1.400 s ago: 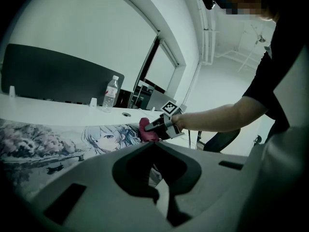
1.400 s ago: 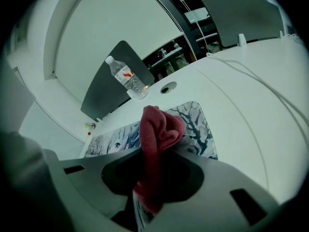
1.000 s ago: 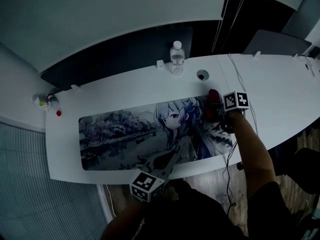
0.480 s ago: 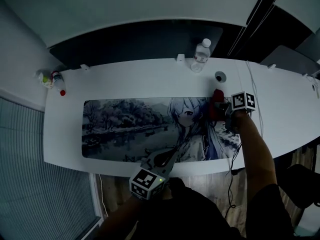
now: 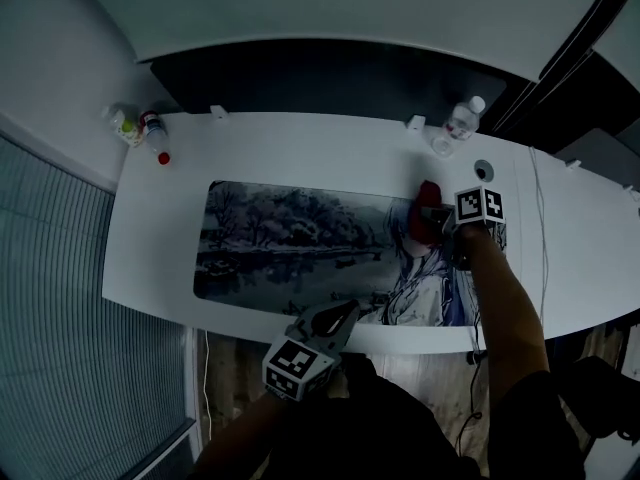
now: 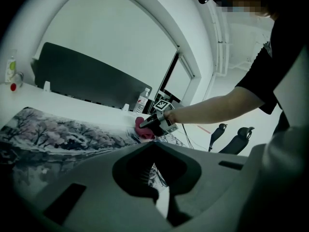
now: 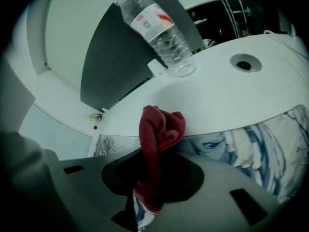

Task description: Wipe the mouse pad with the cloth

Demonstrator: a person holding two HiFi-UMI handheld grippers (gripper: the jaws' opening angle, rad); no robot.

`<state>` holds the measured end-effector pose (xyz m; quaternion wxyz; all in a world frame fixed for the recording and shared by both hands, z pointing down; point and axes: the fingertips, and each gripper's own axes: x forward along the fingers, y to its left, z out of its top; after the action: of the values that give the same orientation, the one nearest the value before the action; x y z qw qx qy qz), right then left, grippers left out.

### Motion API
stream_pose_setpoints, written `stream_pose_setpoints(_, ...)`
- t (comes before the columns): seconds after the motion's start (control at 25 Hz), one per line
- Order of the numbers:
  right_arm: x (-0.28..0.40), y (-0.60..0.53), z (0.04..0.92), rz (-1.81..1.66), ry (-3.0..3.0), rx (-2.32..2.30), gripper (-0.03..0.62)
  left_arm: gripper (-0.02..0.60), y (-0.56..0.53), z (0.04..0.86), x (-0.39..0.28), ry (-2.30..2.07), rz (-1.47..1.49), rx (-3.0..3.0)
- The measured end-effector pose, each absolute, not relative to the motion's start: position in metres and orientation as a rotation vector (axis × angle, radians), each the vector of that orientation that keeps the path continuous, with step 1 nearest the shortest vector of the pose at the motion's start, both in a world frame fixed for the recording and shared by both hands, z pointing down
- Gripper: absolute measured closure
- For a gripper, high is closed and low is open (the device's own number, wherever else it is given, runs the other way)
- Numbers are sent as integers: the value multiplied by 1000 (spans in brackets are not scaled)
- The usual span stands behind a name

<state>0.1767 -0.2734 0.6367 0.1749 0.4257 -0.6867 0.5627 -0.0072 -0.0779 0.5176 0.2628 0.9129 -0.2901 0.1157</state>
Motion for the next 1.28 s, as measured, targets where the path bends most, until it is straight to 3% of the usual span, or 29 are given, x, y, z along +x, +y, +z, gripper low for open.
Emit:
stream_pose_setpoints(0.92,-208,-331,641,1422,-2096,840,487,576,-90,528,-266,-1037,298,2341)
stream_pose_setpoints(1.28,-279,-340,640,1353,-2113,839,487,577,-93,527,-321,-1083,295,2321)
